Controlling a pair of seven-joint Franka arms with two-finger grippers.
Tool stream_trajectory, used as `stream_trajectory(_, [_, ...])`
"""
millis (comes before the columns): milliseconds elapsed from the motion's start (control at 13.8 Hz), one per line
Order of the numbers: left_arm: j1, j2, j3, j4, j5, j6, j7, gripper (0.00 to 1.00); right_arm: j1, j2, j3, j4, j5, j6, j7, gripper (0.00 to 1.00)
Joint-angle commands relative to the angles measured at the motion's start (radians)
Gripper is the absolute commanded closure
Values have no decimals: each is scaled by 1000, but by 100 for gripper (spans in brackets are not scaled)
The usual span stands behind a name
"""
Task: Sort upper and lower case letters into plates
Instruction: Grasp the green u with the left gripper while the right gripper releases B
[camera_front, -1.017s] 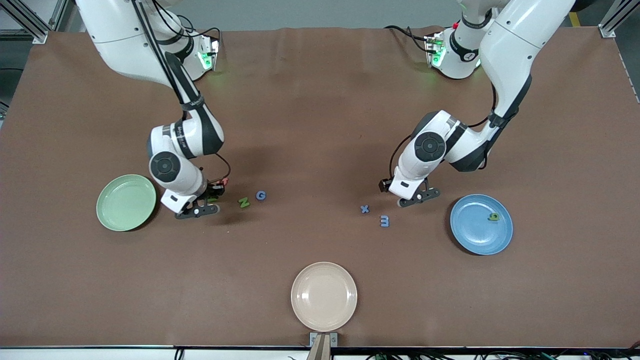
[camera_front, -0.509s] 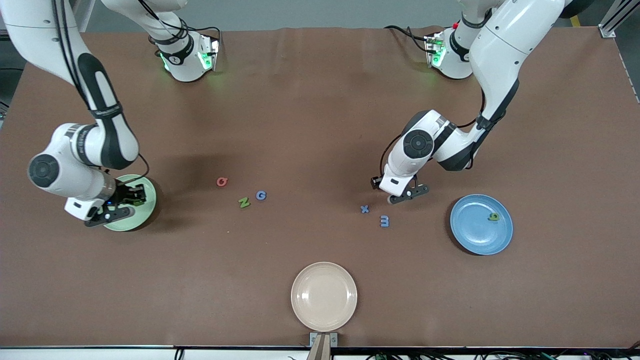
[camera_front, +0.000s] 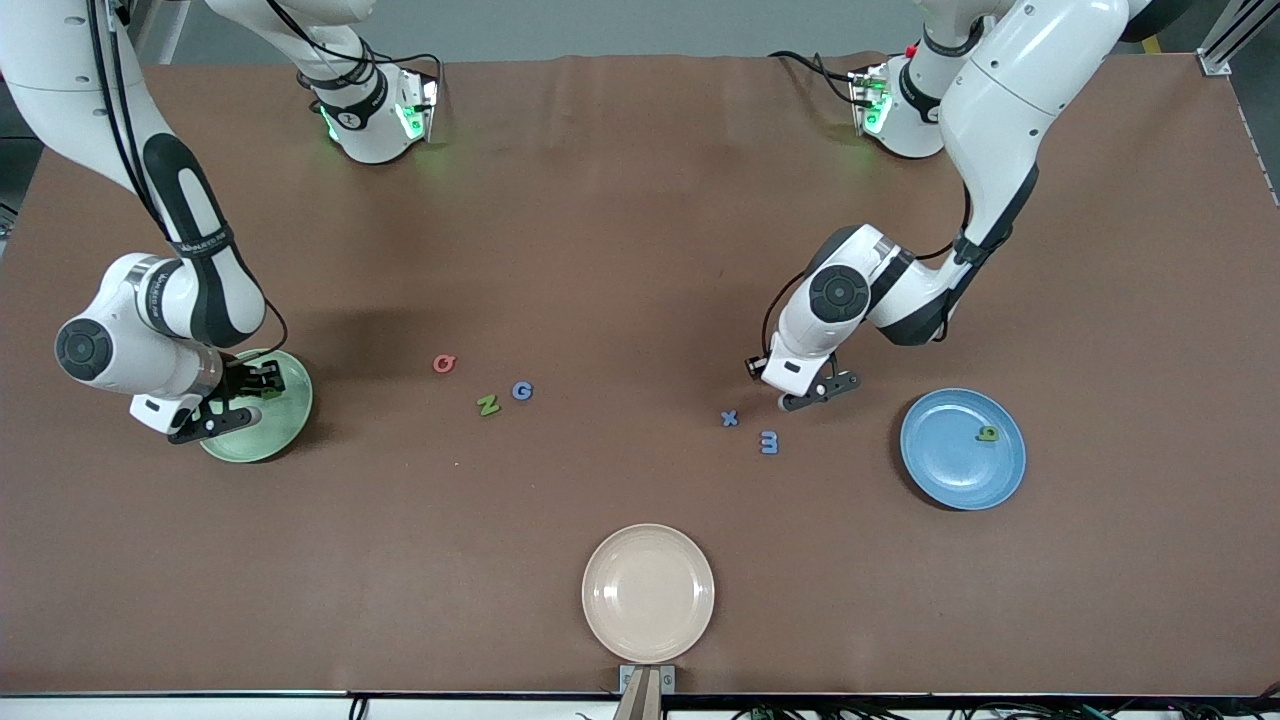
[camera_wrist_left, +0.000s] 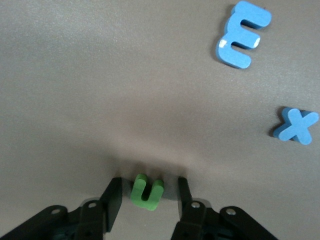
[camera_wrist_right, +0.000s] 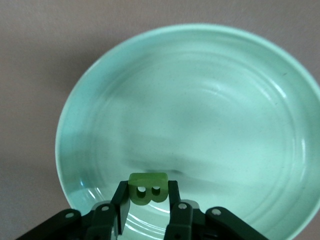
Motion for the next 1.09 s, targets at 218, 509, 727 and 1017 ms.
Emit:
stream_trajectory(218, [17,9,2,31,25,5,-20,100,19,-84,30,8,10,-99,111,0])
stream_trajectory(509, [89,-72,3,92,26,-80,17,100,170,-102,31,0,19,-126,587,0])
stream_trajectory(727, [150,-78,6,146,28,-138,56,100,223,-99,30,-4,175,-110,805,0])
stream_trajectory(1017, [331,-77,6,138,127,-177,225,100,351,-104,26,-101,179,63,1095,0])
